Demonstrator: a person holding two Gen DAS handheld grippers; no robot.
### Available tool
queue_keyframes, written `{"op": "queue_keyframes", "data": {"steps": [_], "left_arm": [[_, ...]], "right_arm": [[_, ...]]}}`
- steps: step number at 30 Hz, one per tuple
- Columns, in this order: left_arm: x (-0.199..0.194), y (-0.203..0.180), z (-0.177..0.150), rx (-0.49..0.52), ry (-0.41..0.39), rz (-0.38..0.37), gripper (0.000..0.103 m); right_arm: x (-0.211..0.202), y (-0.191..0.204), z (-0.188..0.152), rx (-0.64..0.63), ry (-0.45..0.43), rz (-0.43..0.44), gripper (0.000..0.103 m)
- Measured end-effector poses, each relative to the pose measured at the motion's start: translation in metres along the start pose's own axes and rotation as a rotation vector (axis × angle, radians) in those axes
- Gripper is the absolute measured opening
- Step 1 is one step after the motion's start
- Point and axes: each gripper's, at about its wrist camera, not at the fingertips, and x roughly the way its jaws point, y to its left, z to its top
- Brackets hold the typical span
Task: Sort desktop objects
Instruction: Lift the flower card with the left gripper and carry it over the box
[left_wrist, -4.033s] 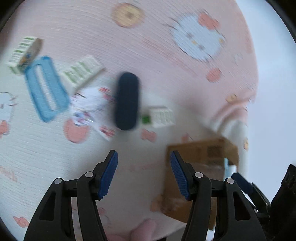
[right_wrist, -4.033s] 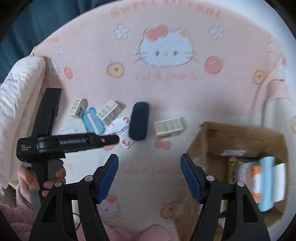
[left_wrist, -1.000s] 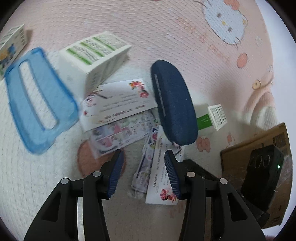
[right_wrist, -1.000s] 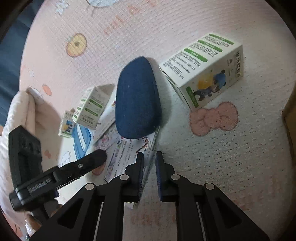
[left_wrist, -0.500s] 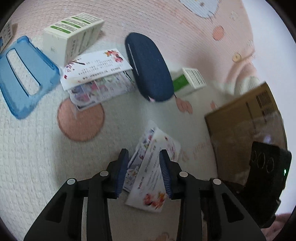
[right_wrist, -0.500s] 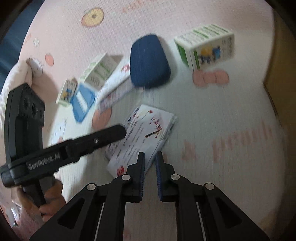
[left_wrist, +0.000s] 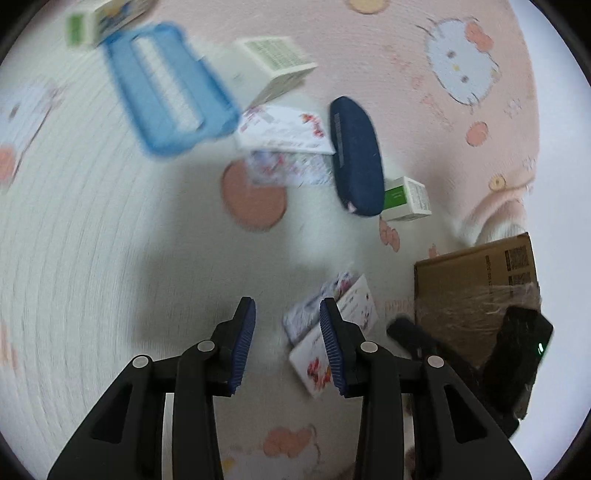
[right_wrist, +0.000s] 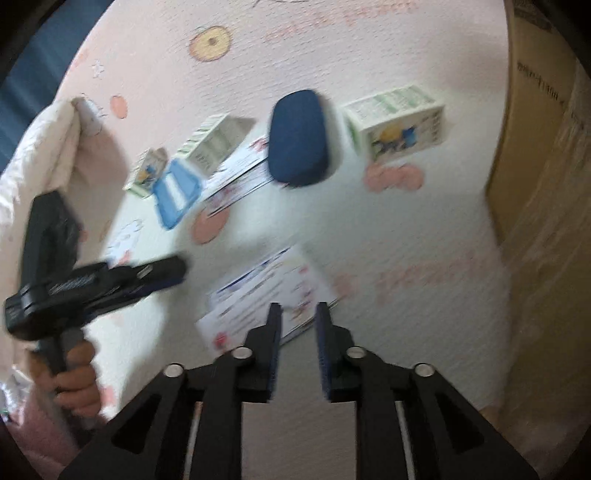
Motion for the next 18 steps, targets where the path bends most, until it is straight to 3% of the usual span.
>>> {"op": "queue_keyframes", "data": {"steps": [5,9,12,15,18], "left_arm": [[0.018,-0.004,-0.026,-0.035,0.062,-0.031,0.042],[0.021,-0.017,-0.026,0.030,0.058,-0.009,0.043],[0.026,-0.021,-0.021,0.049,0.054,-0.001,0.042],[0.024,-0.027,-0.014,0.113,0.022,0.049,0.042],[0.022,-0.030,-0.007,0.169,0.014,0.103,0.042]], "right_arm": [[0.016,-0.007,0.019,-0.019,-0.001,0.045,0.034],[0.031,-0.011,0.021,-0.017,0.032,0.051,0.034],[0.031,-0.007,0.014,-0.037,0.034,0.048,0.025],[0.025,-0.003,0.001,-0.031,0.096,0.082,0.022],[0.017,0.003,-0.014,-0.022,0.150,0.180,0.022]]}}
